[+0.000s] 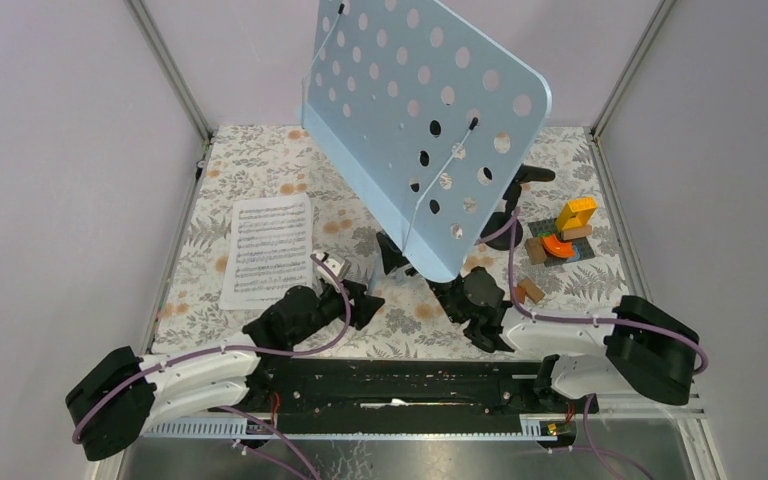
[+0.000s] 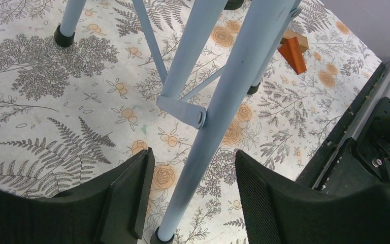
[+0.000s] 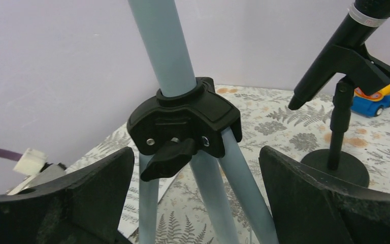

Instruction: Pack up the instrument practice props

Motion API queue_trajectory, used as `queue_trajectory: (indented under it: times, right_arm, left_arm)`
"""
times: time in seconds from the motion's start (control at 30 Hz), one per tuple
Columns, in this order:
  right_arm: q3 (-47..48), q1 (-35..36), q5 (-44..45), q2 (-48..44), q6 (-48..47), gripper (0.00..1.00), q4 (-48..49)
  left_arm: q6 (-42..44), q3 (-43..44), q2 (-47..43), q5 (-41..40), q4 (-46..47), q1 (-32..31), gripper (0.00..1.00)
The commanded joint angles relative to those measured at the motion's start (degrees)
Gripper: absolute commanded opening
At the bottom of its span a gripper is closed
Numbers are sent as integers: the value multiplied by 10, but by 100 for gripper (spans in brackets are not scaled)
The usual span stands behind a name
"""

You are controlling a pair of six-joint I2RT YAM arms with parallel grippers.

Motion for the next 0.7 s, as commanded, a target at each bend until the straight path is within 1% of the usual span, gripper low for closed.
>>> queue_trajectory:
  times: [0.0, 0.2, 0.27, 0.33, 0.37, 0.43, 0.53, 0.67]
  right_arm:
    - [35, 24, 39, 41, -13, 100, 35]
    - [31, 68, 120, 92, -65, 100, 55]
    - [30, 75, 143, 107, -72, 100, 55]
    - [26, 78, 152, 113, -69, 100, 59]
    - [25, 79, 155, 113, -66, 99, 59]
    - [21, 78, 155, 111, -65, 94, 62]
    - [14, 79, 154, 106, -68, 86, 70]
    - [-2, 79, 130, 99, -85, 75, 96]
  left_arm:
    - [-15, -17, -2, -3, 47, -1, 65]
    - [-25, -28, -5, -14, 47, -2, 65]
    - [-28, -32, 0, -14, 53, -2, 64]
    - [-28, -33, 8, -15, 59, -2, 62]
    - [-29, -32, 13, -13, 65, -2, 59]
    - [-33, -31, 24, -8, 82, -3, 54]
    - [-42, -27, 50, 5, 124, -5, 41]
    - [-44, -5, 103, 16, 174, -14, 29]
